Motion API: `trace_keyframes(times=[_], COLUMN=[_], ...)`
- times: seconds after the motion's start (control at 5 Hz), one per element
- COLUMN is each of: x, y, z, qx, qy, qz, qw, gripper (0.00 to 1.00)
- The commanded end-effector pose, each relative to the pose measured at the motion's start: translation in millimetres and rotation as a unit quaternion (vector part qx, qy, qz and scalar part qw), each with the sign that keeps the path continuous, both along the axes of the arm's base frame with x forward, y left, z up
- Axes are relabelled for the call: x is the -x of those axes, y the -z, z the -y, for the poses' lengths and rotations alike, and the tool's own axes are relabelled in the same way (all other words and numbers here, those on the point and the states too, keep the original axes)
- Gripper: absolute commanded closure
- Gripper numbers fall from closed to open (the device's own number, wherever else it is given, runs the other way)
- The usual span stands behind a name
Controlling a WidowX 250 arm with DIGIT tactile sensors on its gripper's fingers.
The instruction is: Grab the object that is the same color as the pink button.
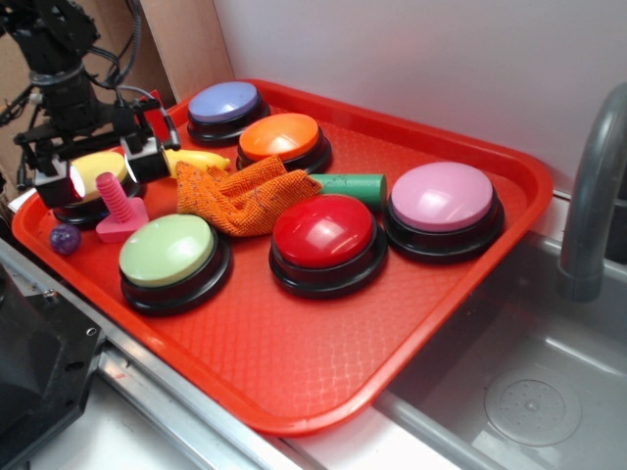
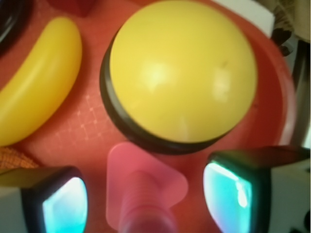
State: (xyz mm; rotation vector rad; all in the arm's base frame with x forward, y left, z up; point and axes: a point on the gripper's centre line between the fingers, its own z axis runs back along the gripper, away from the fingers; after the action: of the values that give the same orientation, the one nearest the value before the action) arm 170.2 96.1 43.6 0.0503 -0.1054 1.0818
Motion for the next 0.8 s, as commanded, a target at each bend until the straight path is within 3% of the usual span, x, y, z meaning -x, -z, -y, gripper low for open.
trace_keyframes(times=[0.0, 0.2, 0.6], x=[-1.2, 1.6, 0.4], y=[2.5, 3.9, -13.8], z=[12.9, 11.4, 8.4], qx=[-0.008, -0.003, -0.011], qy=[-0.004, -0.026, 0.035], qz=[0.006, 0.016, 0.012], qw=[1.0, 1.0, 0.999], gripper=[0.45, 1.0, 1.0])
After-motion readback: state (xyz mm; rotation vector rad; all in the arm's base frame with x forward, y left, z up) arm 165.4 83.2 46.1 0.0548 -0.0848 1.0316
